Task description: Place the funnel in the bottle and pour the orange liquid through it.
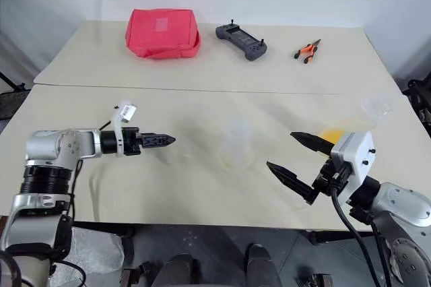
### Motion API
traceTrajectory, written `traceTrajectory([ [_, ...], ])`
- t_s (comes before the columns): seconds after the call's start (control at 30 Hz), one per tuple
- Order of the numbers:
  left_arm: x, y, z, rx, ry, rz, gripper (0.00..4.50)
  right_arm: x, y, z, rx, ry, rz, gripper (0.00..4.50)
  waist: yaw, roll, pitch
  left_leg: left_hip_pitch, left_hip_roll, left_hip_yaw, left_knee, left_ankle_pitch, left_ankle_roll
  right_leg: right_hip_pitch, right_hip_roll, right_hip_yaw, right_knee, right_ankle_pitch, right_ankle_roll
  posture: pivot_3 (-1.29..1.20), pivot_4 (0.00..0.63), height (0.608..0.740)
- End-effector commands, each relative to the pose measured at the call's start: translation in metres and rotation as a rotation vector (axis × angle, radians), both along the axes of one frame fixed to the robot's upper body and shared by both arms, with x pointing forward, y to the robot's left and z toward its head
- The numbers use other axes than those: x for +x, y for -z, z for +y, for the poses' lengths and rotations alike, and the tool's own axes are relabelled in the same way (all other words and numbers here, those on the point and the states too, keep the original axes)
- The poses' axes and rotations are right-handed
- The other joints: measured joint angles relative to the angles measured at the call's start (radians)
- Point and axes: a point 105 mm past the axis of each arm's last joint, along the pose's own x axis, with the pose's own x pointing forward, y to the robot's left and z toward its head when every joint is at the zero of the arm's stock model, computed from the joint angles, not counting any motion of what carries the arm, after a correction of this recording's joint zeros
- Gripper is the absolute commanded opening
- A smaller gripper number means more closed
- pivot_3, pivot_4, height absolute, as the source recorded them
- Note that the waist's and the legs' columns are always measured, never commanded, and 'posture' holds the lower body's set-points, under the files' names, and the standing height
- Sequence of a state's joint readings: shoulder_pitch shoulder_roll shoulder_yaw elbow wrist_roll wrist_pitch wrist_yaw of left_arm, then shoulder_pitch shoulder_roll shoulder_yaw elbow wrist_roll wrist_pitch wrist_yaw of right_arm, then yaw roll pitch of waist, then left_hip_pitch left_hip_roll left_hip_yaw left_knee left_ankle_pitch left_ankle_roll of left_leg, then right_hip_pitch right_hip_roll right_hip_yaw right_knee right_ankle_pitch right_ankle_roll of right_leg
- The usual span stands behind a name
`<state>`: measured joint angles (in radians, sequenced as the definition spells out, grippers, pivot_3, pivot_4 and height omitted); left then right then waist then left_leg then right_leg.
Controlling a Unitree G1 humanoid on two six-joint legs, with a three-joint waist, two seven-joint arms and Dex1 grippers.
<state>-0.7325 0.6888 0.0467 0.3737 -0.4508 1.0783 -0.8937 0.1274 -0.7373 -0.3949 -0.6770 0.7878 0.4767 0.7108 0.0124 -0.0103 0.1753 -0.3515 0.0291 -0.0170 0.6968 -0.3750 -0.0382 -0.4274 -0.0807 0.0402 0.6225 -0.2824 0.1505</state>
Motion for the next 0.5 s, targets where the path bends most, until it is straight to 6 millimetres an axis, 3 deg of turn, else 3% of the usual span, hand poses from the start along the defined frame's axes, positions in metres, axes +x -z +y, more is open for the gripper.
traceTrajectory([
  [0.03,0.003,-0.01,0.012,0.077,0.016,-0.069,4.48,-0.001,-0.006,0.003,-0.01,-0.027,-0.029,4.5,0.0,0.0,0.0,0.0,0.0,0.0,0.0,0.0,0.0,0.0,0.0,0.0,0.0,0.0,0.0,0.0,0.15,0.74],
  [0.23,-0.001,-0.024,0.031,0.251,0.077,-0.261,4.48,0.0,-0.006,0.003,-0.012,-0.036,-0.03,4.5,0.0,0.0,0.0,0.0,0.0,0.0,0.0,0.0,0.0,0.0,0.0,0.0,-0.001,0.0,0.0,0.0,0.15,0.74],
  [0.33,-0.006,-0.048,0.029,0.254,0.084,-0.496,4.48,0.0,-0.006,0.002,-0.016,-0.038,-0.027,4.5,0.0,0.0,0.0,-0.001,0.0,0.0,-0.001,0.0,0.0,0.0,0.0,0.0,-0.001,0.0,0.0,0.0,0.15,0.74],
  [0.5,-0.047,-0.047,0.027,0.218,0.174,-0.621,4.48,-0.002,-0.004,0.001,-0.021,-0.045,-0.014,4.5,-0.006,0.0,0.0,-0.001,0.001,0.001,-0.002,0.0,0.0,-0.001,-0.001,0.001,-0.001,0.0,0.0,0.0,0.15,0.74],
])
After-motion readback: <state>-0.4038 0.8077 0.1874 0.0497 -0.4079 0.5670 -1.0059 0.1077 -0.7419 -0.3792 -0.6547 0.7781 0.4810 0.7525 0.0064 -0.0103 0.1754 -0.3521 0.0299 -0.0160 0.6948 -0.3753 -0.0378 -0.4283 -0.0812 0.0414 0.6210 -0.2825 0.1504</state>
